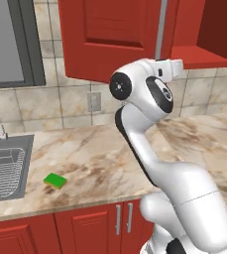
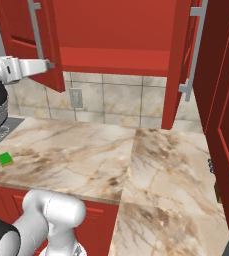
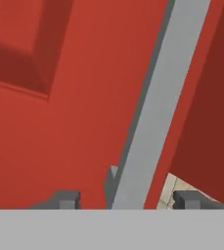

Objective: Open the cabinet. Pick the sponge and place it next to the sink. Then close the cabinet.

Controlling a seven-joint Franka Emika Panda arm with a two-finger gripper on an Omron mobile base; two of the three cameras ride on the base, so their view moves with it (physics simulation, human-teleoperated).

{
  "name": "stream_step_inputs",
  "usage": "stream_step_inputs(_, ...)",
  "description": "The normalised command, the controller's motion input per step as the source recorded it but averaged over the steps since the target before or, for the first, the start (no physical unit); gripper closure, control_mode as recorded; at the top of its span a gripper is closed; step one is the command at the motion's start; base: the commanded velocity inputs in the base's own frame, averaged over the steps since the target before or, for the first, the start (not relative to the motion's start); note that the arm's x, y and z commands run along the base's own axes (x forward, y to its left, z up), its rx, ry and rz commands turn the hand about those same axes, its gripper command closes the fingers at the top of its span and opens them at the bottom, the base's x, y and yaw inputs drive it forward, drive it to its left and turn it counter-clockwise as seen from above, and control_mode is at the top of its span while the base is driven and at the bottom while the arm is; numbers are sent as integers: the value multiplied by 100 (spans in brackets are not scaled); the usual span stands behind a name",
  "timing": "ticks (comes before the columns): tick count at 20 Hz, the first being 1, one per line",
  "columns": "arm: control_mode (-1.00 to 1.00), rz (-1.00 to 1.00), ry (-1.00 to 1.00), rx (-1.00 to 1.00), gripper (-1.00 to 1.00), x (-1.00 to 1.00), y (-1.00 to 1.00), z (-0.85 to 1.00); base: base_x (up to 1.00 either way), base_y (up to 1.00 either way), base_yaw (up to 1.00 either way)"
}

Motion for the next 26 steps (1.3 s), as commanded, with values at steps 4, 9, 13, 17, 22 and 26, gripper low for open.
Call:
stream_step_inputs(4,-100,-4,1,0,-100,85,0,0,0,0,0)
stream_step_inputs(9,-100,0,-3,3,-100,79,-2,-7,0,0,0)
stream_step_inputs(13,-100,0,-8,7,-100,58,-7,-2,0,0,0)
stream_step_inputs(17,-100,1,-15,13,-100,55,-14,0,0,0,0)
stream_step_inputs(22,-100,6,-11,15,-100,34,-15,0,0,0,0)
stream_step_inputs(26,-100,12,-1,9,-100,12,-16,0,0,0,0)
